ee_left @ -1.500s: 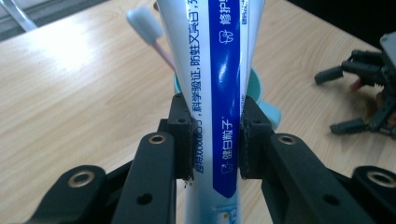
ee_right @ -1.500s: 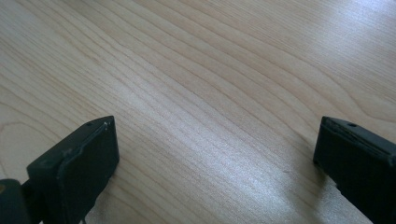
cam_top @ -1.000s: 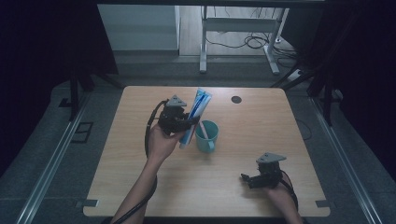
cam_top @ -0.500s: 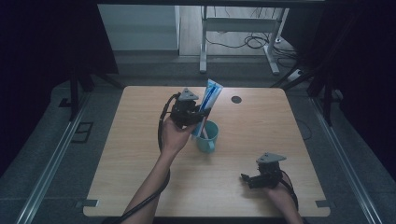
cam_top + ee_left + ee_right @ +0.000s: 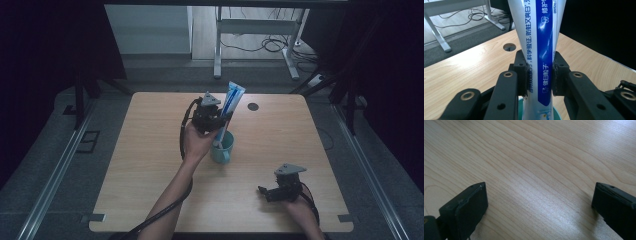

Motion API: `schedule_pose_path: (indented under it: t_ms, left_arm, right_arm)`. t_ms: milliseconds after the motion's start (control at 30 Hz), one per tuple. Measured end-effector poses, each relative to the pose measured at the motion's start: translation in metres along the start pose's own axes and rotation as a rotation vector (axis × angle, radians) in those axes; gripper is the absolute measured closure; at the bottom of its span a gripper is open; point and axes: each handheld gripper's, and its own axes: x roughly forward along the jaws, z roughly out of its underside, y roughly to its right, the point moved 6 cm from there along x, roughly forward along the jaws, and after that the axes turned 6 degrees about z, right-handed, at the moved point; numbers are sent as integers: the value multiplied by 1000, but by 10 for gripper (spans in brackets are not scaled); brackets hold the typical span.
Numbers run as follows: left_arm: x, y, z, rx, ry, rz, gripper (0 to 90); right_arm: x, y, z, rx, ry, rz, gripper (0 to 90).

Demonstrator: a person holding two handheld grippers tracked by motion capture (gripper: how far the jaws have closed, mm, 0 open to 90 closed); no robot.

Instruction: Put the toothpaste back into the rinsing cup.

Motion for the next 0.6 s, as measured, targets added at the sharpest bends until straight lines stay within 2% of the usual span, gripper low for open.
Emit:
schedule_pose_path:
  t_ms: [333,600]
  left_arm:
    - [10,-3,10,-10,10,-16,715]
    - [18,-3,21,-2,14,-15,714]
  right_arm:
    - [0,0,0,-3,-2,1,3]
    - [0,0,0,-2,-1,1,3]
